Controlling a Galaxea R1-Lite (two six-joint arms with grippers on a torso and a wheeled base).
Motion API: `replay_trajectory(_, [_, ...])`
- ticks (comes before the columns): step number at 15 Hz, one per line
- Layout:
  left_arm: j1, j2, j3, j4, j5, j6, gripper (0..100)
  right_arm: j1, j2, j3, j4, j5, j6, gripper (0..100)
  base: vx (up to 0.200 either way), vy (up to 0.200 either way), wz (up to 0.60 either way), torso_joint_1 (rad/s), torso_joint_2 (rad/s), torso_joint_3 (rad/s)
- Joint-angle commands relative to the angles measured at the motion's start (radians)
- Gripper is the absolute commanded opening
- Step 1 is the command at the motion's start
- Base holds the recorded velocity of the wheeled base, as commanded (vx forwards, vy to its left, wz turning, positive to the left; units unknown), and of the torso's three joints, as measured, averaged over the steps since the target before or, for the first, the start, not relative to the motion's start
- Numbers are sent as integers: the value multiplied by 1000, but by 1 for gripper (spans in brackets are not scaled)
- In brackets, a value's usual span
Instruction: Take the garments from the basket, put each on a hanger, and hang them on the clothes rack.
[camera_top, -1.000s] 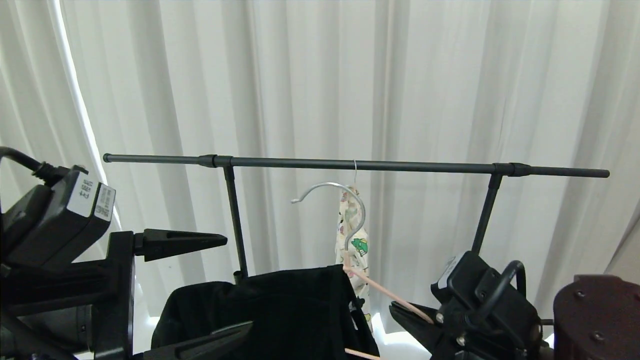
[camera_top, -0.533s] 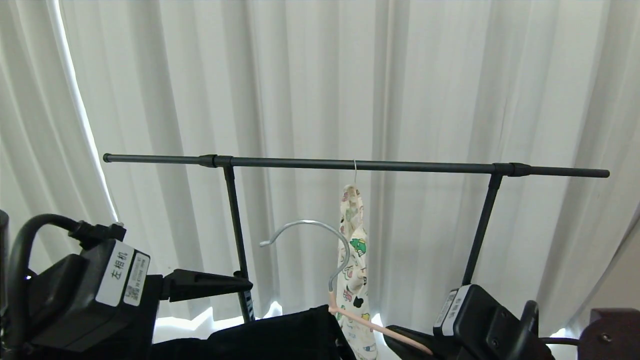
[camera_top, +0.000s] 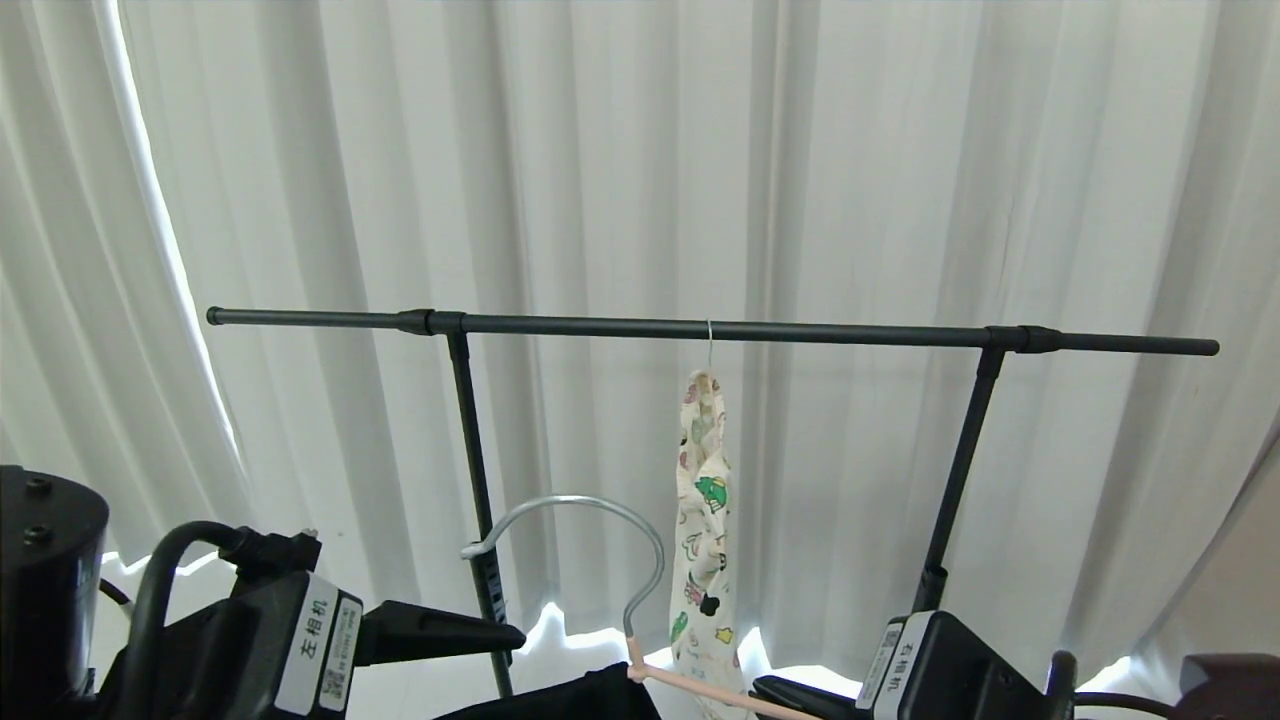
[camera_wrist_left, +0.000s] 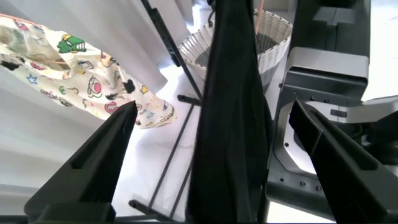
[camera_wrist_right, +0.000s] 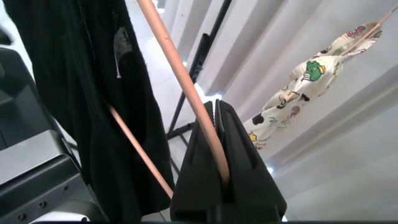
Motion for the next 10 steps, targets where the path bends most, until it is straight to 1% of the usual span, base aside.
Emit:
replay_trajectory(1, [-2, 13, 3, 0, 0, 0, 100, 2, 4, 0, -10, -1, 0, 0, 0, 0, 0, 0, 0, 0])
replay_trajectory(2, [-1, 13, 3, 0, 0, 0, 0, 2, 4, 0, -12, -1, 0, 0, 0, 0, 0, 0, 0, 0])
replay_trajectory(4, [-1, 14, 9, 0, 13, 12, 0, 2, 4, 0, -17, -4, 0, 0, 0, 0, 0, 0, 0, 0])
replay_trajectory(8, [-1, 14, 11, 0, 49, 12, 0, 2, 5, 0, -21, -18, 1, 0, 0, 0, 0, 0, 0, 0])
replay_trajectory(10, [4, 20, 17, 0, 81, 12, 0, 2, 5, 0, -21, -29, 1, 0, 0, 0, 0, 0, 0, 0])
